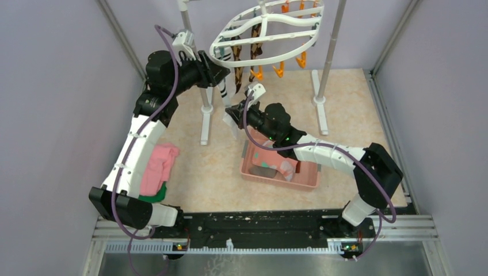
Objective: Remove the socks clipped to the hanger
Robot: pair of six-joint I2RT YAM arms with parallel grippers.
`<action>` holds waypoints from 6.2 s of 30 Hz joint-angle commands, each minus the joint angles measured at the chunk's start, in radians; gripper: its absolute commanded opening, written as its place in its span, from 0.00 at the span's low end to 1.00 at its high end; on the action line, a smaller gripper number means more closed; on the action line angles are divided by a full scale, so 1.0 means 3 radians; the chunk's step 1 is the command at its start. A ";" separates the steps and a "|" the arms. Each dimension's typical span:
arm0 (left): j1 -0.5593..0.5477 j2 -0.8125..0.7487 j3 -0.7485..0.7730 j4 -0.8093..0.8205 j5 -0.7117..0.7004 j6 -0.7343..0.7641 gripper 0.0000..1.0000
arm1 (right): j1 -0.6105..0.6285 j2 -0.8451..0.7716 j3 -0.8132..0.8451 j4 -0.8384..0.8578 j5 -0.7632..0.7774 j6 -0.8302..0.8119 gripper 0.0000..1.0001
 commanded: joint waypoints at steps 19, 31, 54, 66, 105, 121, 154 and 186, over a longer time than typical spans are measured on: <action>-0.0020 -0.0012 0.0051 0.0265 -0.0014 0.0137 0.00 | 0.0001 -0.0475 -0.0415 -0.0073 0.0264 0.0071 0.00; -0.0174 0.0042 0.0016 0.0217 -0.0042 0.0260 0.00 | -0.0262 -0.1908 -0.1426 -0.0910 0.0613 0.0194 0.41; -0.0303 -0.0606 -0.0248 -0.0249 0.0150 0.1218 0.81 | -0.0206 -0.1597 -0.0084 -0.1003 0.0871 0.0132 0.99; 0.0394 -0.0671 -0.0994 -0.0351 -0.0177 0.1065 0.99 | -0.0458 -0.1577 0.0319 -0.1104 0.0867 0.0338 0.99; 0.0469 0.1111 -0.0936 0.1282 0.0068 0.0650 0.86 | -0.1215 -0.2034 0.0032 -0.1255 0.0343 0.0948 0.97; 0.0469 0.1447 -0.0709 0.1952 0.0481 0.0270 0.83 | -0.1216 -0.2048 -0.0100 -0.1171 0.0255 0.1031 0.97; 0.0210 -0.0084 -0.1050 0.0553 0.0303 0.1447 0.00 | -0.1219 -0.2547 -0.0257 -0.2000 0.0199 0.1129 0.99; -0.1029 -0.0381 -0.0634 -0.0215 0.0291 0.2454 0.01 | -0.0744 -0.2365 -0.0941 -0.1203 -0.0503 0.0618 0.99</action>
